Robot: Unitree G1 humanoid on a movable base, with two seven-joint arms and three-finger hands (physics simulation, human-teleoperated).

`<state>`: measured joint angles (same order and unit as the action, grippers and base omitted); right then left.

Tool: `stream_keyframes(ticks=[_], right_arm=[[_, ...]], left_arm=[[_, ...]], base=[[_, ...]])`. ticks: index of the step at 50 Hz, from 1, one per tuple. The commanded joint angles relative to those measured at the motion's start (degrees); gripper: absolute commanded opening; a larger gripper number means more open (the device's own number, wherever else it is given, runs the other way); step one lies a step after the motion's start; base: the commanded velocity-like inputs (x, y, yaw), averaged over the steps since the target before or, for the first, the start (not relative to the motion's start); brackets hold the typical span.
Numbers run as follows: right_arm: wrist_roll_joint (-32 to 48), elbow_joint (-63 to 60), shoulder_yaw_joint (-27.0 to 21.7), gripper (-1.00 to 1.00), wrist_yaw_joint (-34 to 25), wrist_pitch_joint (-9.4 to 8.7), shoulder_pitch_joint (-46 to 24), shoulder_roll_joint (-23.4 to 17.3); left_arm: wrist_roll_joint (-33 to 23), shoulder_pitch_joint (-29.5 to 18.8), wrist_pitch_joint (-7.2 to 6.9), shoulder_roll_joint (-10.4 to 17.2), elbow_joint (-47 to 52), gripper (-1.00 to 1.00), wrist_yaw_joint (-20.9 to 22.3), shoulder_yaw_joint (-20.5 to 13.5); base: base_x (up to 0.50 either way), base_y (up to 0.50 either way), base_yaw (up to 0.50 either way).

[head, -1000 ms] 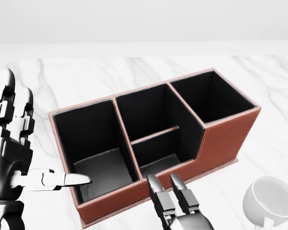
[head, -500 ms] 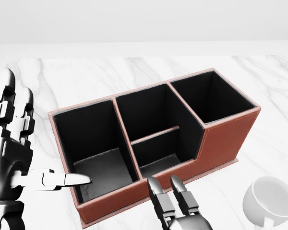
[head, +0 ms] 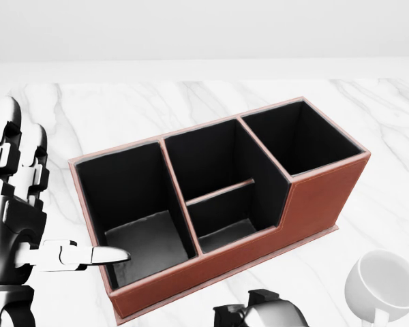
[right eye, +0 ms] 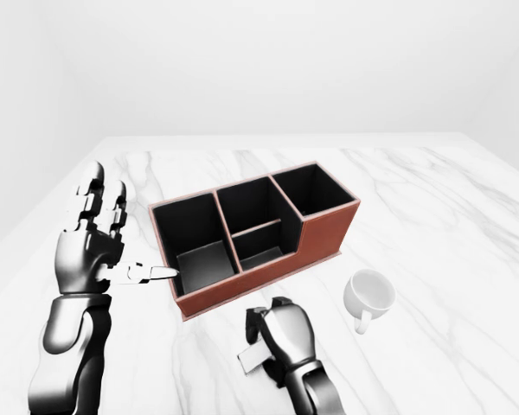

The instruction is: Pick up the book and place it in the front compartment of the caddy.

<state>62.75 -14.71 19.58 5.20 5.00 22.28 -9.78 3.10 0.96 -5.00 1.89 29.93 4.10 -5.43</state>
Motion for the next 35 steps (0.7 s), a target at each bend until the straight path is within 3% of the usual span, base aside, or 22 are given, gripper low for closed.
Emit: stream_keyframes(ticks=[1, 16, 35], right_arm=[[-1.1, 1.3, 1.1, -1.0, -0.9, 0.0, 0.7, 0.2], [-1.2, 1.1, 0.9, -1.0, -1.1, 0.0, 0.5, 0.3], [-1.3, -8.5, -1.4, -1.0, -6.1, 0.0, 1.3, 0.7]], left_arm=[[0.0, -0.1, 0.0, 0.0, -0.3, 1.0, 0.0, 0.0], [-0.1, 0.0, 0.0, 0.0, -0.4, 1.0, 0.0, 0.1], [-0.2, 0.2, 0.0, -0.1, -0.5, 1.0, 0.0, 0.2]], base=[[0.0, 0.0, 0.0], [0.0, 0.0, 0.0], [0.0, 0.0, 0.0]])
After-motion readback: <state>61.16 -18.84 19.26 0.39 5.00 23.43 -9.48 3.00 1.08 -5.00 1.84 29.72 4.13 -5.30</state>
